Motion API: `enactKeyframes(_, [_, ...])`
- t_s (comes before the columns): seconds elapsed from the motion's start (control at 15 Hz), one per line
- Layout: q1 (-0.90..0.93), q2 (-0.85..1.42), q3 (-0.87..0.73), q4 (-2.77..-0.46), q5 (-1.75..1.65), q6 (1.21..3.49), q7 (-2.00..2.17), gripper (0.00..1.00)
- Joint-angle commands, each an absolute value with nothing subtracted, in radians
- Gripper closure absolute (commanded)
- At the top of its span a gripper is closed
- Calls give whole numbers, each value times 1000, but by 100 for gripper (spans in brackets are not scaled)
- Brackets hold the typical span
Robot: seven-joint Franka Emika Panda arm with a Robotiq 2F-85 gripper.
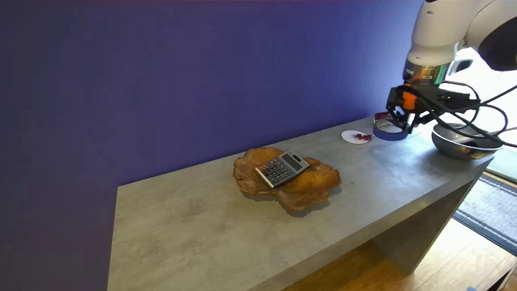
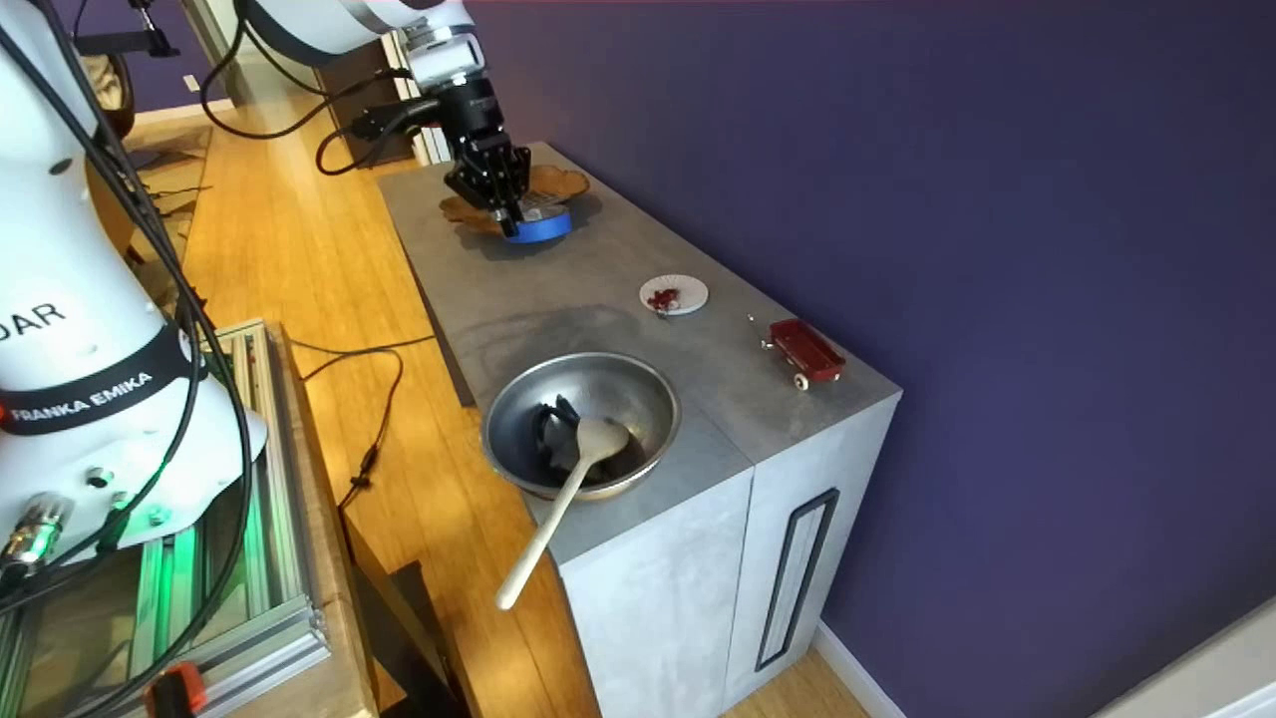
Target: Pick up the blue masking tape and put it in the silver bowl
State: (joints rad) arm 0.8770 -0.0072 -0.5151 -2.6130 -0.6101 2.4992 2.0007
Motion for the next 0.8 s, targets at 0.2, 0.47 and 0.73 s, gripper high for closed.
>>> enactKeyframes(0.2, [582,-192,-487,-2788,-548,2486,2046,97])
enactKeyframes(0.47, [522,-239,-623,-2761,-568,2469,2072,97])
enactKeyframes(0.73, [422,-293,-749,-2762,-621,2469,2105,97])
